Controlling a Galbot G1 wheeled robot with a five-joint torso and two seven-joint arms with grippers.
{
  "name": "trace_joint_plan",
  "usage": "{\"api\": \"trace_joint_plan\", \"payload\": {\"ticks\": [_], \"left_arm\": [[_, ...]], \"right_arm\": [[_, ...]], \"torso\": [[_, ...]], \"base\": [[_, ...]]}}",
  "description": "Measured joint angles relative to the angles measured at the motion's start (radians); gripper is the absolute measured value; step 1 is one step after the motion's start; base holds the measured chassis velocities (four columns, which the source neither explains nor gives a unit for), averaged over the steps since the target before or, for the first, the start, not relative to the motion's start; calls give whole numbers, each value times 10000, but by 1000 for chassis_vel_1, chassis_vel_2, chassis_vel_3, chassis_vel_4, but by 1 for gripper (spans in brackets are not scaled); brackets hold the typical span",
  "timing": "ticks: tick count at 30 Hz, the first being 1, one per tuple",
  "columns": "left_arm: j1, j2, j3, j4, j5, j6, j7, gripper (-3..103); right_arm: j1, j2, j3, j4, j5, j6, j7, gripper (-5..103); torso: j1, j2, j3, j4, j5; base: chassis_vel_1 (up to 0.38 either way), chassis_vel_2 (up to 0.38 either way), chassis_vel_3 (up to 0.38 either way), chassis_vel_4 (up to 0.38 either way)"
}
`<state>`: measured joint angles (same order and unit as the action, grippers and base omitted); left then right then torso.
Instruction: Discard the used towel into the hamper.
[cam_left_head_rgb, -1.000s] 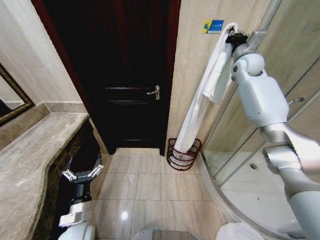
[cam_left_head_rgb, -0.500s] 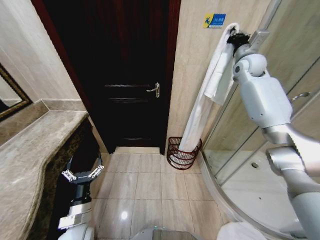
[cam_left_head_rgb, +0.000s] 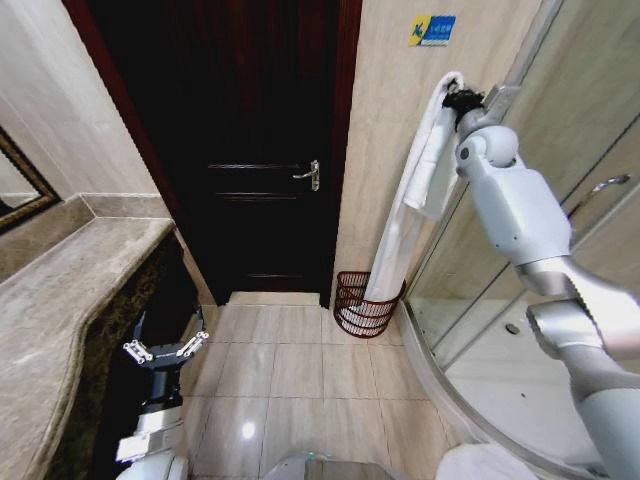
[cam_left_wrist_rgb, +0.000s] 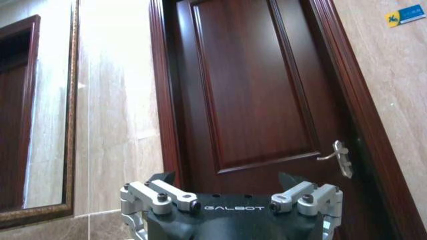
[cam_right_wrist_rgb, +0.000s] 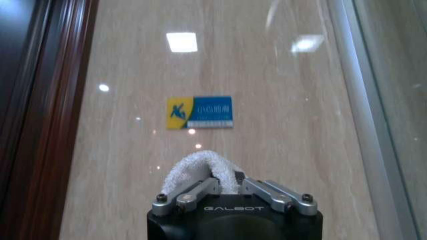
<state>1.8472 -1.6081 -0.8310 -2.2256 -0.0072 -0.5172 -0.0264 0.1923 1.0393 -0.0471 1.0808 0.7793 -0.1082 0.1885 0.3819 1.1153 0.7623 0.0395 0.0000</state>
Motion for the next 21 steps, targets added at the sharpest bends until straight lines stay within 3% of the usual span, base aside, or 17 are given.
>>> {"api": "trace_joint_plan", "payload": {"ticks": [21], "left_arm": [[151, 0, -83, 216, -9, -366, 125, 100]], "right_arm": [[-1221, 288, 237, 344, -220, -65, 71, 2]], "torso": [[-489, -1083, -598, 1, -2]], "base": [[0, 0, 0, 0]]}}
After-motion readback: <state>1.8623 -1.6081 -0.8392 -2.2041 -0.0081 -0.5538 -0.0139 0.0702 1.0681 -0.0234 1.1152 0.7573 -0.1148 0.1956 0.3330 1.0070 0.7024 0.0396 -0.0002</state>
